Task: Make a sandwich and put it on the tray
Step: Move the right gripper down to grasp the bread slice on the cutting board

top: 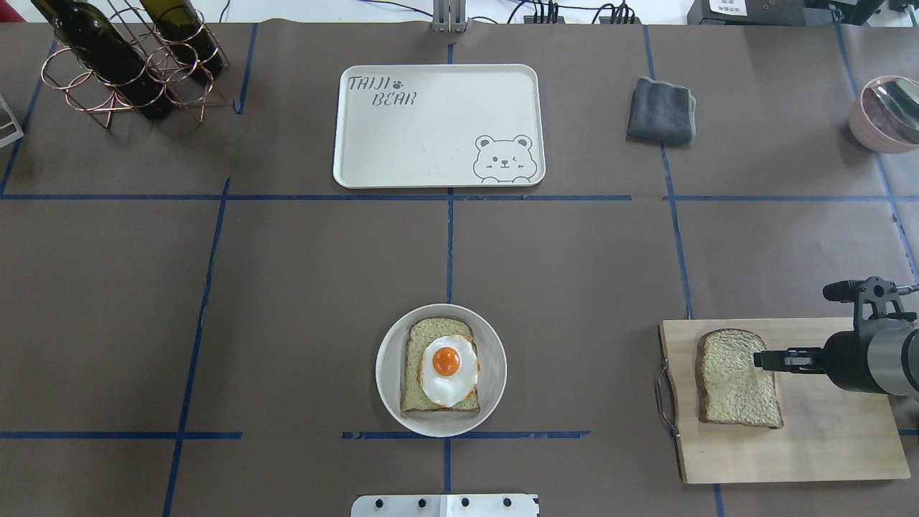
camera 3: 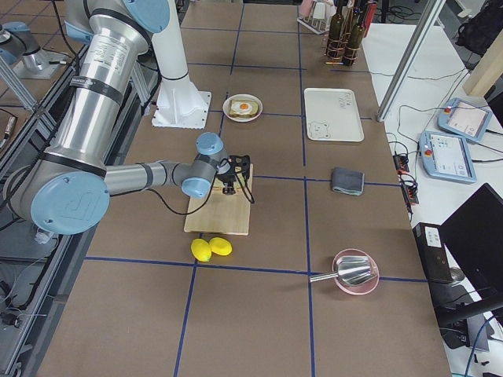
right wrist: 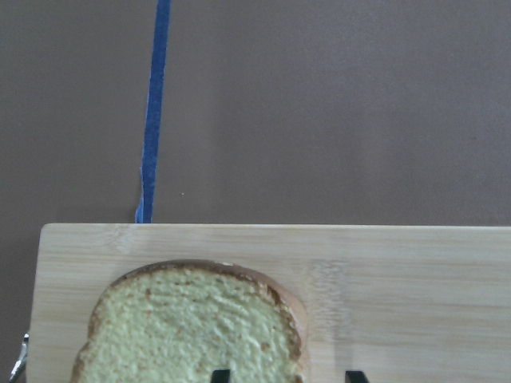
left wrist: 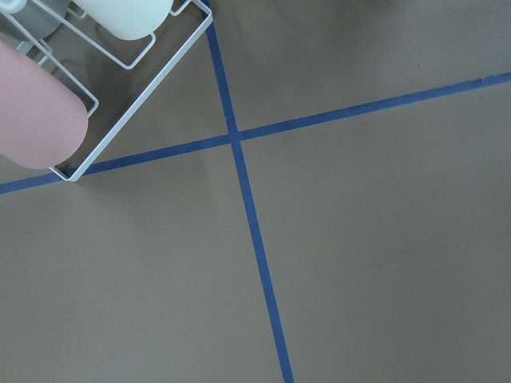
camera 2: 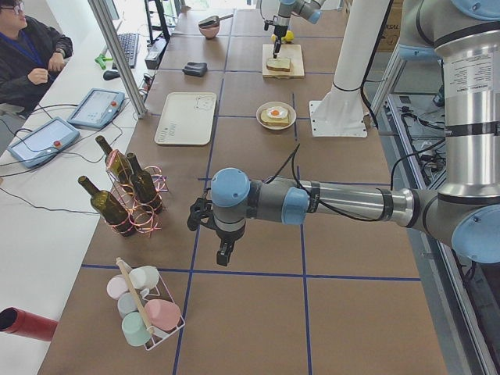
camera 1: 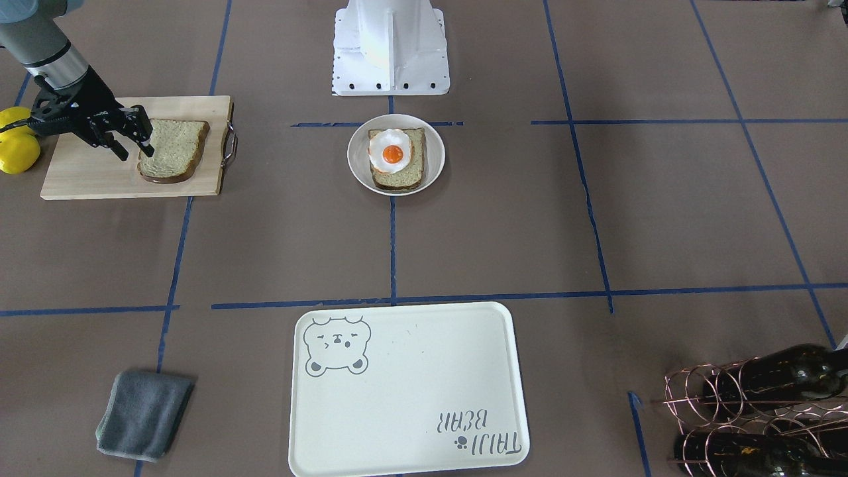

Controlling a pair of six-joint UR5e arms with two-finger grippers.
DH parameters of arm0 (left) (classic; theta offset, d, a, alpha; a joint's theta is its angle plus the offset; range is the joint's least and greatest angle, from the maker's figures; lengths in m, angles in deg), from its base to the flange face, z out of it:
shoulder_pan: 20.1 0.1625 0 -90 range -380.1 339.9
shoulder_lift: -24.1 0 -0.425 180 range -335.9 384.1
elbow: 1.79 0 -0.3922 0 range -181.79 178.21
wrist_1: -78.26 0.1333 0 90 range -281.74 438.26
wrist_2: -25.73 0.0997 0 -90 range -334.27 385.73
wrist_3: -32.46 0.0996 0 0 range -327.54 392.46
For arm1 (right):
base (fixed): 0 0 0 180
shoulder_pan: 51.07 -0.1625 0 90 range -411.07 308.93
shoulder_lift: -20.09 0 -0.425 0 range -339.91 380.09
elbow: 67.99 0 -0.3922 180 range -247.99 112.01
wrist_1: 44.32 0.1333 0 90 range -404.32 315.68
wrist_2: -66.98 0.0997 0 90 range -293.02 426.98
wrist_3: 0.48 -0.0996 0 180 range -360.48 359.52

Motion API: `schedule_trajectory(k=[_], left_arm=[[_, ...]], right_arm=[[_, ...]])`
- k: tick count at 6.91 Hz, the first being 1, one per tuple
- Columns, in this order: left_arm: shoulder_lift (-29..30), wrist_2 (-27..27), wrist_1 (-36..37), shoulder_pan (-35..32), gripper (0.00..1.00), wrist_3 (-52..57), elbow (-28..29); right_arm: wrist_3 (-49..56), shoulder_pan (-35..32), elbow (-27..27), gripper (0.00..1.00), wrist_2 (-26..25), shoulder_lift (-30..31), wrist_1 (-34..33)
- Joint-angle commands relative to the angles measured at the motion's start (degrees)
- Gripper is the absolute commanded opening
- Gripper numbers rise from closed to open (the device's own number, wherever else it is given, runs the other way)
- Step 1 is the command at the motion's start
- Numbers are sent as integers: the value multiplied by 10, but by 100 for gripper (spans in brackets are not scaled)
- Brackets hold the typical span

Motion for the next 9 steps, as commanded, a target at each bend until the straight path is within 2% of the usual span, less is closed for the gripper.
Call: schedule_trajectory(k=[1, 2, 4, 5, 9], left_arm=[[0, 0, 0, 0, 100, 0, 1], [0, 0, 0, 0, 100, 0, 1], [0, 0, 0, 0, 100, 0, 1], [0, 0, 0, 0, 100, 0, -2], [-1, 0, 0, 0, 100, 0, -4]], right_arm=[[-1, 12, 1, 55, 0, -2, -1], [-1, 15, 6, 53, 0, -2, -1], [-7, 18, 12, 35, 0, -3, -1], [-7, 18, 12, 0, 0, -4, 0], [-7, 15, -9, 0, 0, -6, 0]])
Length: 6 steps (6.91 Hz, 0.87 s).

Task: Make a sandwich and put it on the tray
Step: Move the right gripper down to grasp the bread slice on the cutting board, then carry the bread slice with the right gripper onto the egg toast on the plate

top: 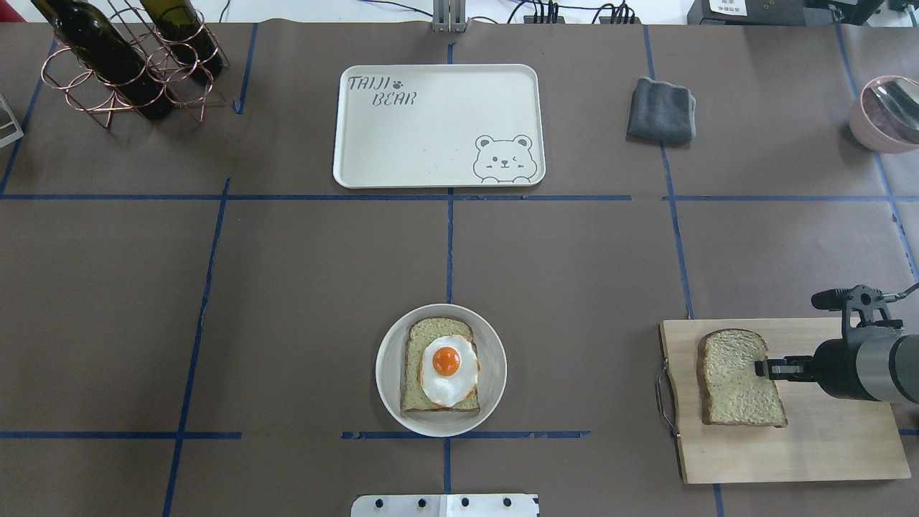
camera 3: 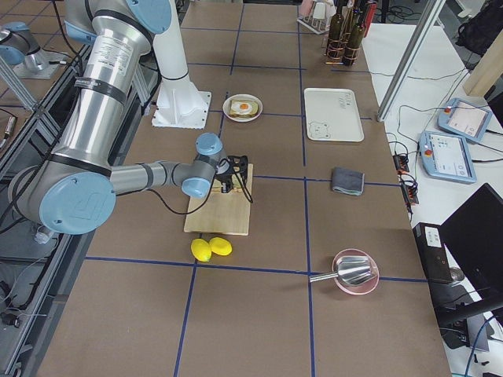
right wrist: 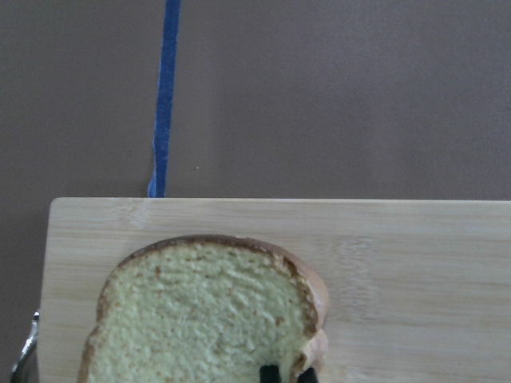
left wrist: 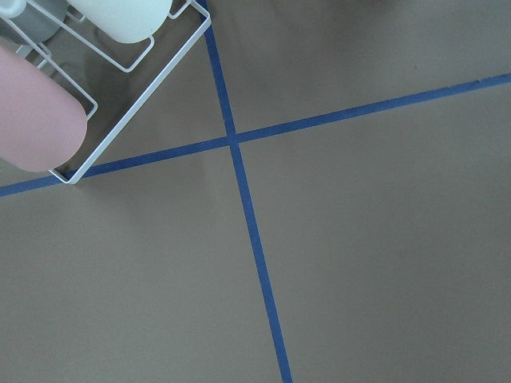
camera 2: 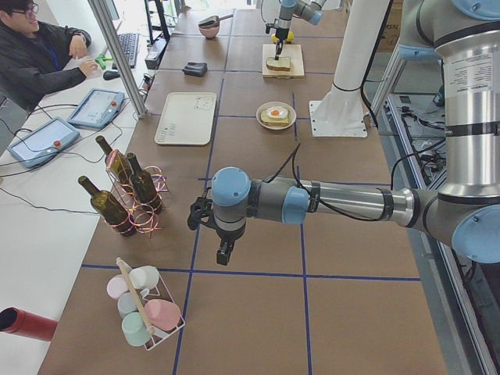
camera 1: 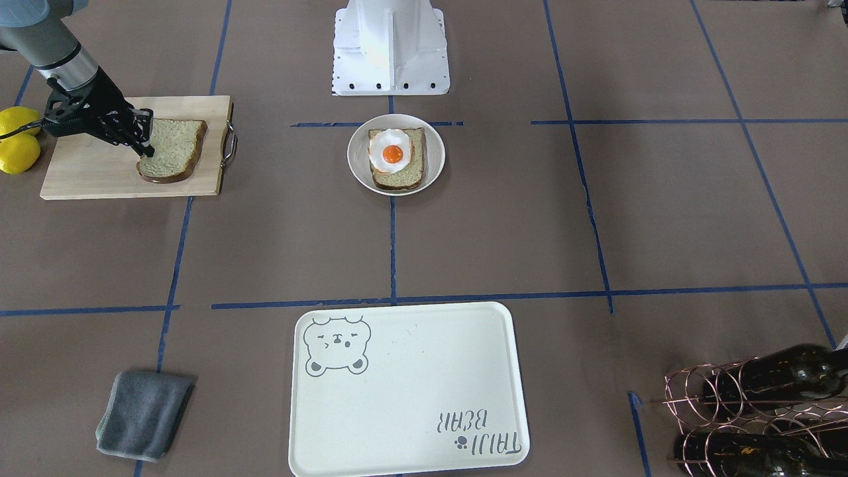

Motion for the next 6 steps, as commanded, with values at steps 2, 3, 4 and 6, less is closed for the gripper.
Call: schedule_trajectory(k=[2, 3, 4, 6], left_arm=[[0, 0, 0, 0, 100, 0, -1], [0, 0, 0, 0, 100, 1, 0], [0, 0, 0, 0, 100, 0, 0], [-1, 0, 0, 0, 100, 0, -3]], right_arm=[[-5, -1, -22, 0, -1, -10, 0], [-8, -1, -35, 0, 1, -25, 0], [-25, 0, -40, 0, 1, -55, -1], [-47, 3, -27, 0, 0, -146, -9]])
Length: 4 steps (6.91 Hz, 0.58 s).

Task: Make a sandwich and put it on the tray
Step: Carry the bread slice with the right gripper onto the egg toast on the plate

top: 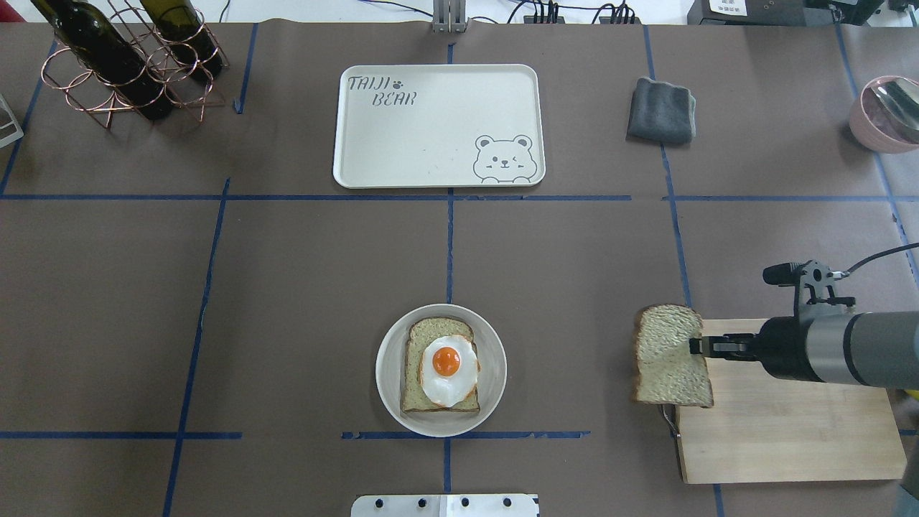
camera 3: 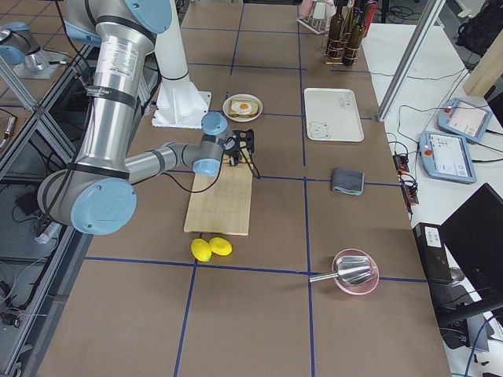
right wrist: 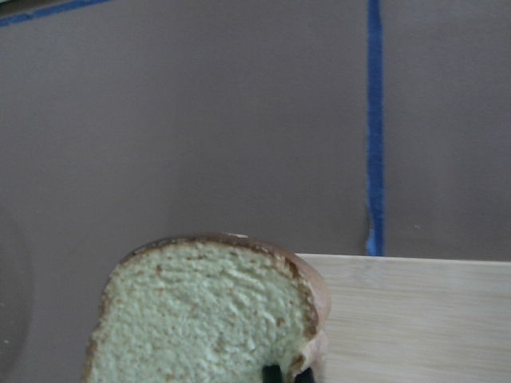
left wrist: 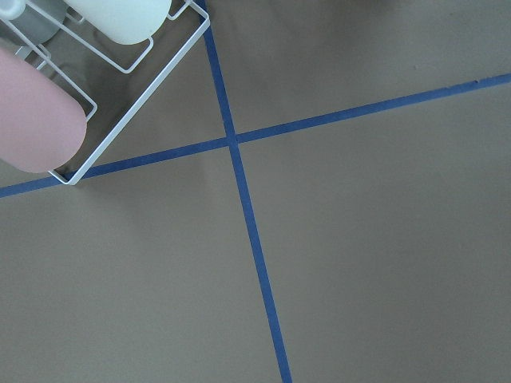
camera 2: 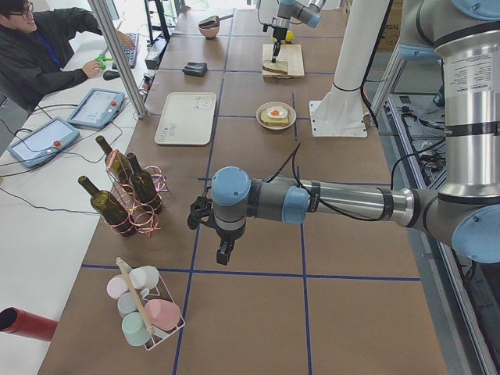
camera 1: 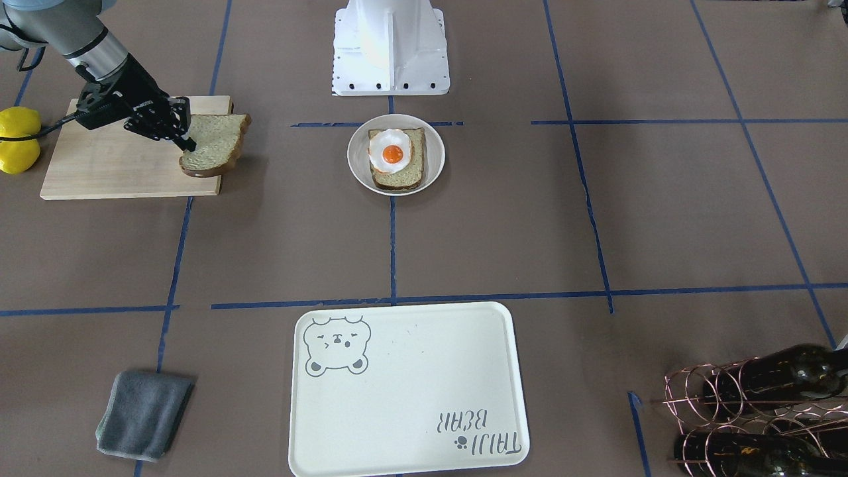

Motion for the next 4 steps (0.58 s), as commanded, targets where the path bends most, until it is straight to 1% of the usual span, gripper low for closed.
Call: schedule_trajectory(k=[1, 2, 3, 4], left_arm=[[-1, 0, 0, 0, 100, 0, 0], [-1, 0, 0, 0, 100, 0, 0], [-1, 0, 0, 0, 100, 0, 0], [0, 0, 0, 0, 100, 0, 0]], right_arm=[[-10, 4, 20, 0, 0, -112, -38], [-10, 7, 20, 0, -1, -192, -133], [-10, 19, 20, 0, -5, -276, -249], [-10, 51, 22, 0, -27, -351, -355]])
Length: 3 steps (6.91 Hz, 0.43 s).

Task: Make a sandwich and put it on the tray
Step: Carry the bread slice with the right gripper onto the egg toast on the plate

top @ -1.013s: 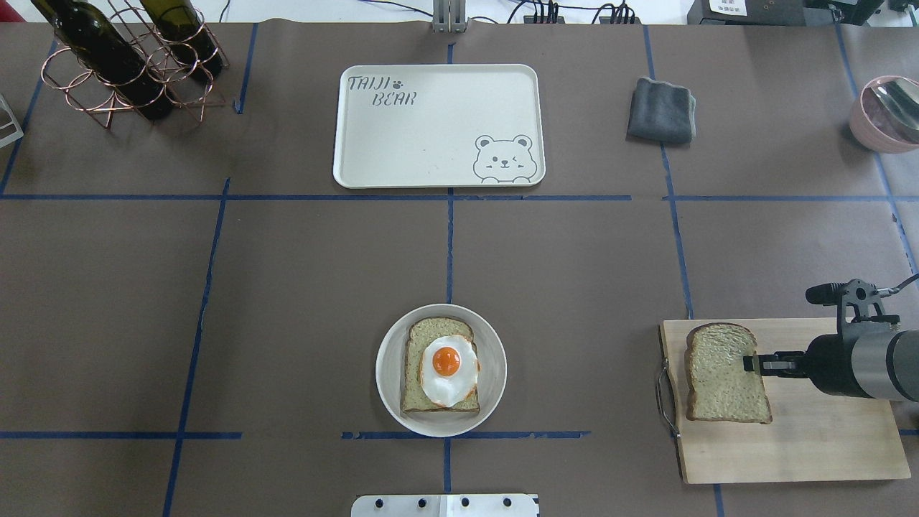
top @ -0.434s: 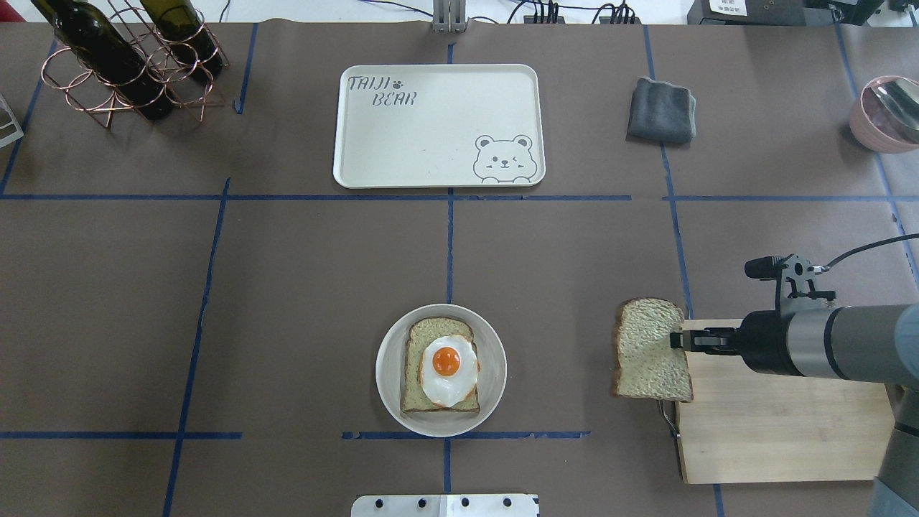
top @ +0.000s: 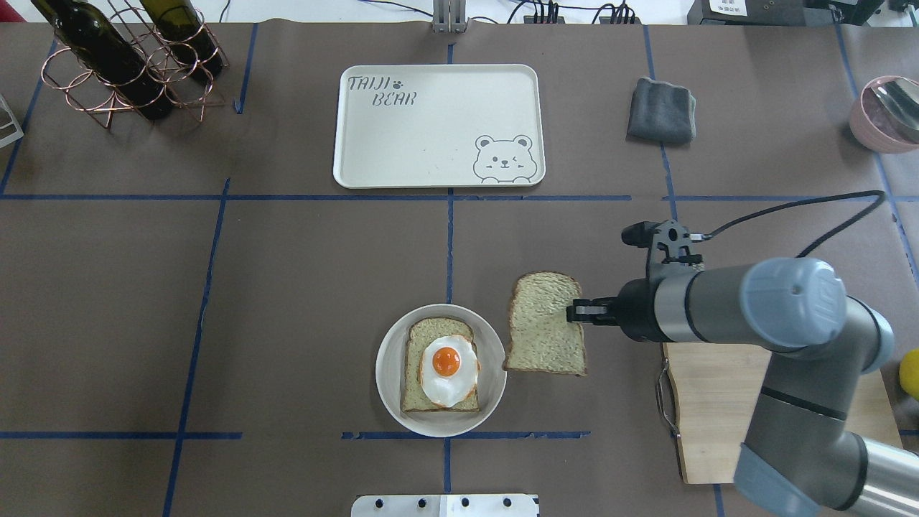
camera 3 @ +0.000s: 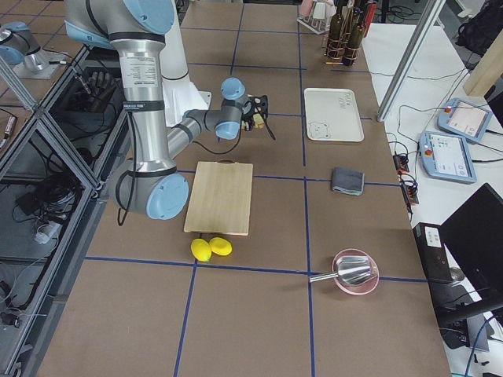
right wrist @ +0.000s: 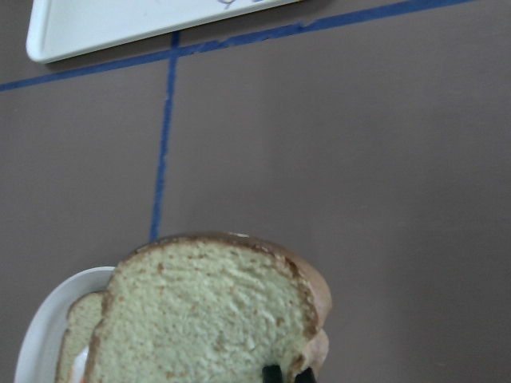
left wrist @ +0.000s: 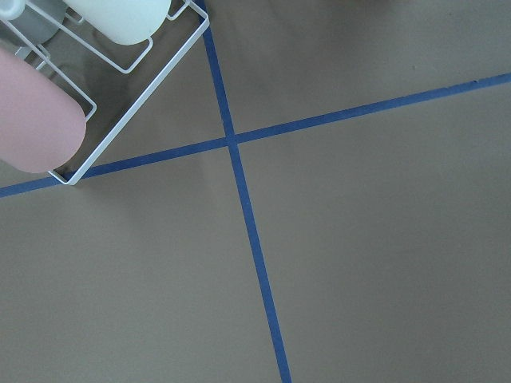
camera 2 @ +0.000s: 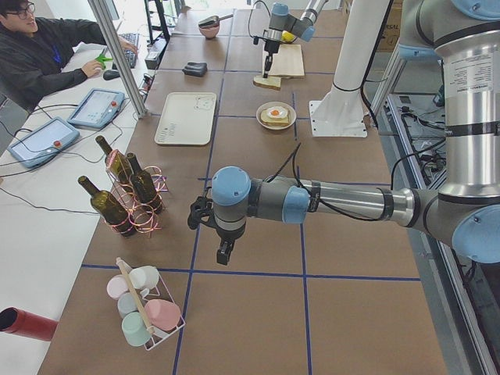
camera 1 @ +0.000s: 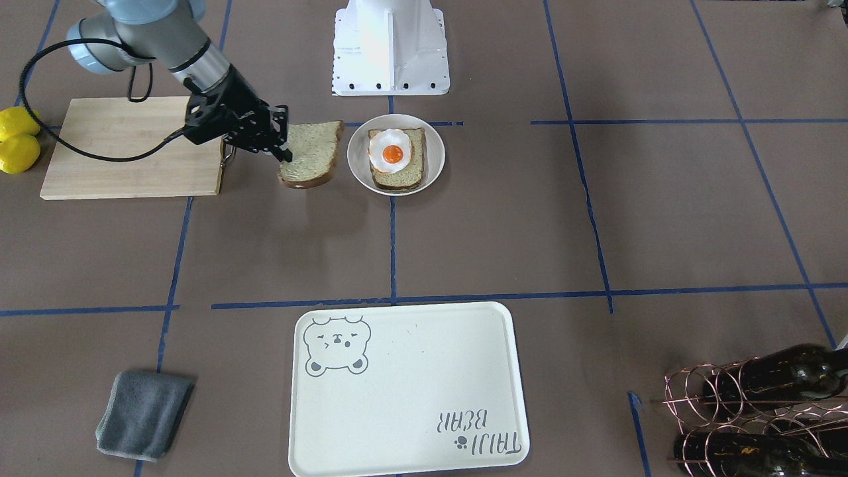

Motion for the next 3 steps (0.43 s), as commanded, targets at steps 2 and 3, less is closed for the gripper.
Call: schedule_trajectory(k=[2, 3], left_arm=[[1, 0, 0, 0, 100, 0, 1], [1, 0, 0, 0, 100, 0, 1]], right_arm=[[-1, 76, 32, 0, -74, -194, -250], [-1, 85, 49, 0, -79, -198, -255]])
